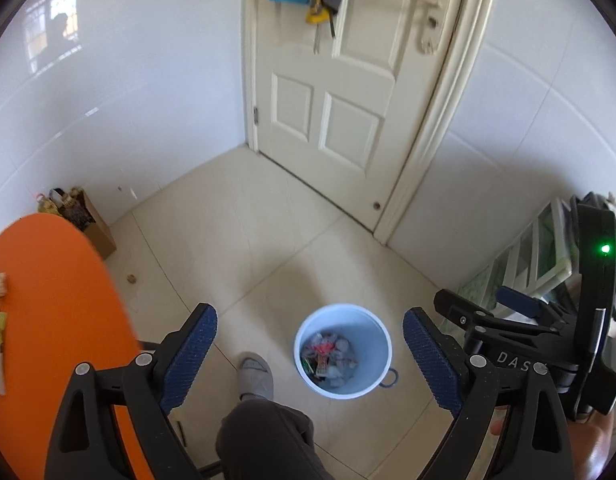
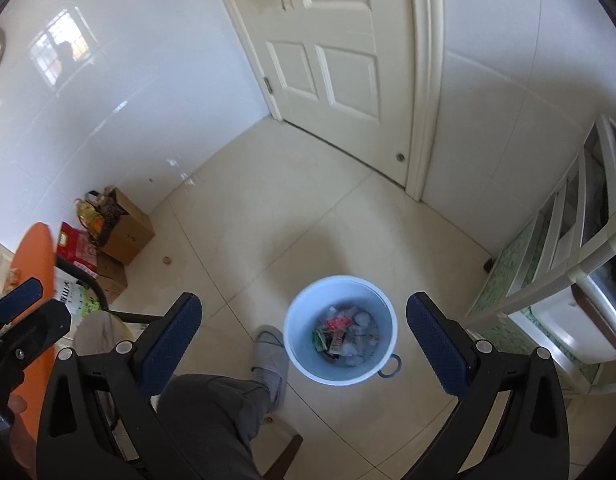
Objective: Collect trash
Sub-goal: 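Return both tools from the bucket to the orange table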
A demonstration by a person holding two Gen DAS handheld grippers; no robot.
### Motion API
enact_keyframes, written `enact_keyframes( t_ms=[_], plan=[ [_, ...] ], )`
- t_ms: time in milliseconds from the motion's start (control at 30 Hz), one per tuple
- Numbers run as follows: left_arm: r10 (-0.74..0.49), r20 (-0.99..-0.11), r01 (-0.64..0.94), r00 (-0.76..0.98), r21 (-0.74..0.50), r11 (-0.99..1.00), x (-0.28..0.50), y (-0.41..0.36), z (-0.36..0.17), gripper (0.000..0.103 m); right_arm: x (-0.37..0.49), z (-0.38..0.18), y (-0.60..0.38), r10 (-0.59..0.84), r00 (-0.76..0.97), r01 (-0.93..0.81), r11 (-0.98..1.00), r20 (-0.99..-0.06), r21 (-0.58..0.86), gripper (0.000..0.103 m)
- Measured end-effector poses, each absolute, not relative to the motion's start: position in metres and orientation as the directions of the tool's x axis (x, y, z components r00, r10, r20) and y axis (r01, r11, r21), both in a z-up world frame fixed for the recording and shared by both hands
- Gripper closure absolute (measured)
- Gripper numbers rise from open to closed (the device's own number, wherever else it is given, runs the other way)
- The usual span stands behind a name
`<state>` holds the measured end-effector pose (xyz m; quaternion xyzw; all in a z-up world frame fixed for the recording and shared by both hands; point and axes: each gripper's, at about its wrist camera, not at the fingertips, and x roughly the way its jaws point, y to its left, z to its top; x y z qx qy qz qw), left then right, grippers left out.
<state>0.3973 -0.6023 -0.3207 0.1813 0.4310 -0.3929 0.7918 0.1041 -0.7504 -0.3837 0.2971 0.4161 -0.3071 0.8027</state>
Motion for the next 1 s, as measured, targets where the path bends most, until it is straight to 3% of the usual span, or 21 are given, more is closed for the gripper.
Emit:
enact_keyframes(
  t_ms=[400, 733, 1000],
  plan=[
    [-0.539, -0.713, 0.699, 0.448, -0.096, 0.708, 0.372, -0.447, -0.241, 0.01, 0.129, -0.302, -0.681, -0.29, 0.58, 0.65, 0.728, -0.761, 0.218, 0.0],
    [-0.512, -0.624, 0.57, 0.59, -0.126, 0.812, 0.339, -0.307, -0.196, 0.01, 0.169, -0.232, -0.601, -0.259, 0.705, 0.496, 0.846, -0.661, 0.198, 0.0],
    [-0.418, -0.567, 0.427, 0.71, -0.126, 0.896, 0.292, -0.201, -0.163, 0.008, 0.213, -0.201, -0.524, -0.141, 0.796, 0.309, 0.931, -0.588, 0.196, 0.0]
  ],
)
